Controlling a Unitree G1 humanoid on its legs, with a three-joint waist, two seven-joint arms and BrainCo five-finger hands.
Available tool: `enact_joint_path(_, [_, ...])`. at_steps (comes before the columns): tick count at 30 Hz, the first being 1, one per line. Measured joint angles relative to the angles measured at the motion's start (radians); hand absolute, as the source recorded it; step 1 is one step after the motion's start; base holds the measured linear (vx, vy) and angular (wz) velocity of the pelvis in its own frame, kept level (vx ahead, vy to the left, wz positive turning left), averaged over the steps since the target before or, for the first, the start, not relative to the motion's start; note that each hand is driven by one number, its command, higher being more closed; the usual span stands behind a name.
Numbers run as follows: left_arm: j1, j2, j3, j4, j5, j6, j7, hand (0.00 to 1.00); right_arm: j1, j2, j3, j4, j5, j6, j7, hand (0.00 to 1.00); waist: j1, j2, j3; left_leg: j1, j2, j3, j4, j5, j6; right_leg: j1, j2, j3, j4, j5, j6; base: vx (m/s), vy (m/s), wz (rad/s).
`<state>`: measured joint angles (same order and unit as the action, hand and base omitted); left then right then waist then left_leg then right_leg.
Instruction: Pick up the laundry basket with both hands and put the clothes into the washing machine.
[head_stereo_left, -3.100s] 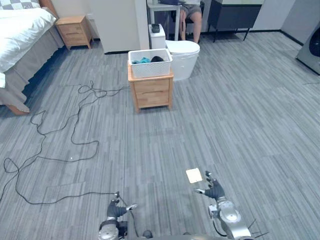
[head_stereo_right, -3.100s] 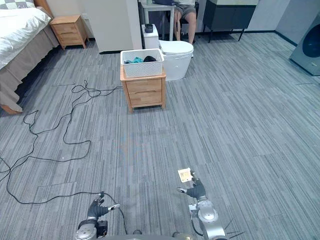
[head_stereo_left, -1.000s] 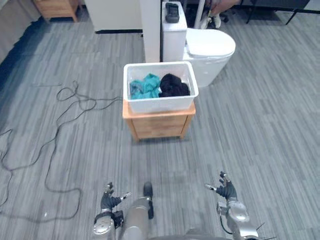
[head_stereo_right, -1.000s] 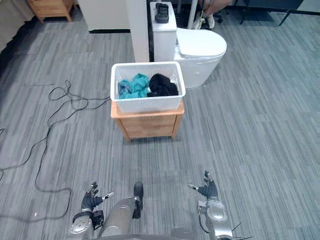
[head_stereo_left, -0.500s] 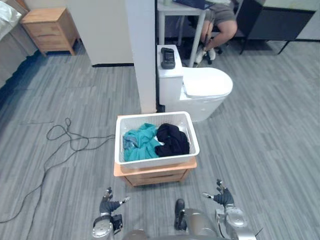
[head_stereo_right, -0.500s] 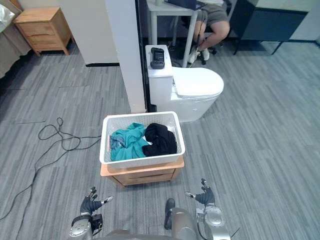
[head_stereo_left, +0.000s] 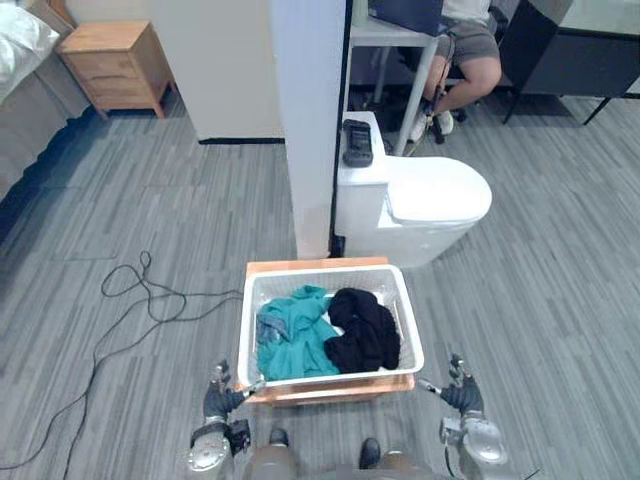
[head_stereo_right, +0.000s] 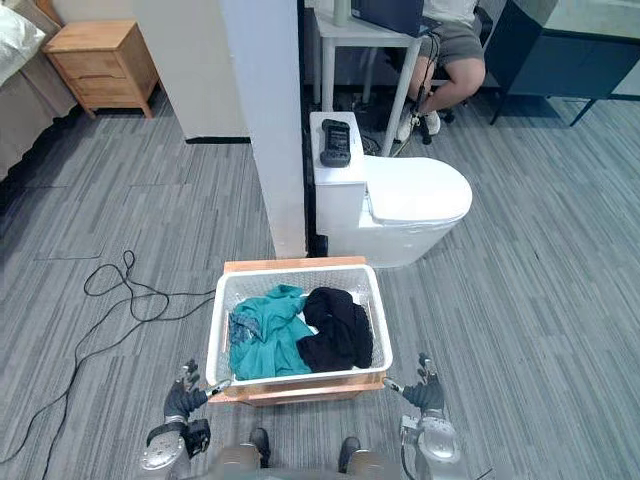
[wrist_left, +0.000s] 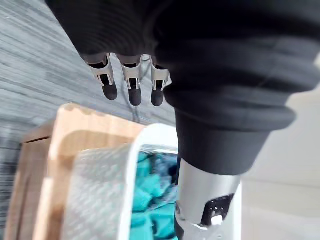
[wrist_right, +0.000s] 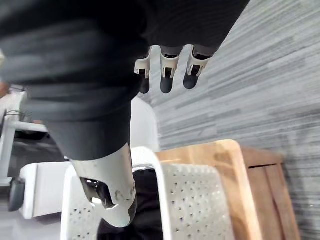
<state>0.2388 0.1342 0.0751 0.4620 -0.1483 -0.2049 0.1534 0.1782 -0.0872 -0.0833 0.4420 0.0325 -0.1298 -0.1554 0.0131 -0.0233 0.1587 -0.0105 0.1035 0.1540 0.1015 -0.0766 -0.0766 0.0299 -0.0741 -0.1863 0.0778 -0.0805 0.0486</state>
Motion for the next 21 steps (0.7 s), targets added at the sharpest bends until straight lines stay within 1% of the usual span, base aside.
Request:
enact_joint_path(3, [0.003,0.011,0.016,0.0,-0.01,0.0,0.0,0.0,-0.02,-0.015,0.0,-0.002,-0.01,-0.001,-0.004,0.0,0.001,0.001,-0.003,0.017,0.0,0.01,-0.019,0.001,0.0,0.001,0.003,0.01,-0.011,0.002,0.002,0.01,0.003,-0.12])
enact_joint_path(8, [-0.007,0.022,0.015,0.005,0.007,0.004,0.001,0.0,-0.041,-0.054,0.002,0.006,-0.023,0.001,-0.004,0.0,-0.001,0.013,-0.013,0.024,-0.002,0.021,-0.039,0.002,0.0,0.001,0.007,0.023,-0.03,0.008,0.004,0.03,-0.001,-0.08])
enact_joint_path(10, [-0.029,0.039,0.014,0.03,0.037,0.01,0.002,0.0,-0.078,-0.063,0.008,0.038,-0.024,0.002,-0.003,0.0,-0.003,0.013,-0.014,0.026,-0.003,0.027,-0.052,0.008,0.005,-0.001,0.009,0.027,-0.04,0.016,0.004,0.02,0.005,-0.09])
enact_joint_path(13, [-0.104,0.055,0.0,0.094,0.076,0.028,0.007,0.0,-0.189,-0.093,0.051,0.144,-0.024,0.01,-0.007,0.0,-0.001,0.016,-0.011,0.014,-0.006,0.048,-0.069,0.019,0.01,-0.019,0.01,0.049,-0.057,0.04,0.001,-0.01,0.022,-0.2])
enact_joint_path(15, [-0.187,0.056,-0.025,0.148,0.084,0.035,0.027,0.0,-0.288,-0.102,0.066,0.192,-0.025,0.02,-0.017,0.0,-0.002,0.03,0.011,-0.023,-0.013,0.056,-0.067,0.033,0.023,-0.057,0.003,0.056,-0.062,0.065,0.0,-0.07,0.046,-0.13])
enact_joint_path(16, [-0.212,0.055,-0.031,0.16,0.085,0.035,0.031,0.0,-0.317,-0.104,0.068,0.204,-0.025,0.022,-0.018,0.0,-0.002,0.032,0.026,-0.033,-0.016,0.058,-0.066,0.037,0.026,-0.069,0.0,0.058,-0.061,0.07,0.001,-0.12,0.055,-0.12])
enact_joint_path(17, [-0.263,0.055,-0.039,0.182,0.085,0.036,0.043,0.0,-0.38,-0.107,0.081,0.231,-0.025,0.024,-0.018,0.0,-0.002,0.037,0.057,-0.06,-0.018,0.064,-0.06,0.046,0.031,-0.099,-0.002,0.063,-0.059,0.087,0.0,-0.15,0.054,-0.17])
enact_joint_path(18, [-0.306,0.055,-0.041,0.201,0.084,0.037,0.057,0.0,-0.439,-0.106,0.1,0.253,-0.026,0.027,-0.02,0.0,-0.001,0.036,0.081,-0.097,-0.019,0.072,-0.047,0.051,0.037,-0.136,-0.004,0.075,-0.054,0.098,0.002,-0.17,0.048,-0.18])
enact_joint_path(19, [-0.327,0.055,-0.045,0.211,0.084,0.04,0.065,0.0,-0.461,-0.105,0.108,0.258,-0.026,0.027,-0.02,0.0,-0.001,0.036,0.095,-0.112,-0.019,0.073,-0.039,0.053,0.039,-0.151,-0.006,0.078,-0.047,0.1,0.004,-0.2,0.039,-0.12])
enact_joint_path(21, [-0.39,0.053,-0.047,0.258,0.084,0.045,0.074,0.0,-0.536,-0.099,0.125,0.295,-0.032,0.031,-0.021,0.0,-0.001,0.035,0.145,-0.151,-0.018,0.074,-0.006,0.053,0.04,-0.192,-0.01,0.082,-0.017,0.102,0.007,-0.18,0.021,-0.04])
